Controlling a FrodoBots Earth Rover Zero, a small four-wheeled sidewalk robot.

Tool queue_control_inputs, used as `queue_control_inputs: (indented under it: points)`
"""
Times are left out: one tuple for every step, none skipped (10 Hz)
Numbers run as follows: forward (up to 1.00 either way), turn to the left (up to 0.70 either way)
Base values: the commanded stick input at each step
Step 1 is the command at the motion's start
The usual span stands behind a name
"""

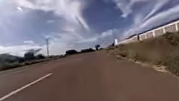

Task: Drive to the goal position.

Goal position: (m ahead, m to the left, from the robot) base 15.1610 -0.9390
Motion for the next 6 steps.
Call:
queue_control_inputs:
  points:
    - [0.85,0.00]
    - [0.85,0.00]
    - [0.85,0.00]
    - [0.85,0.00]
    - [0.85,0.00]
    - [0.85,0.00]
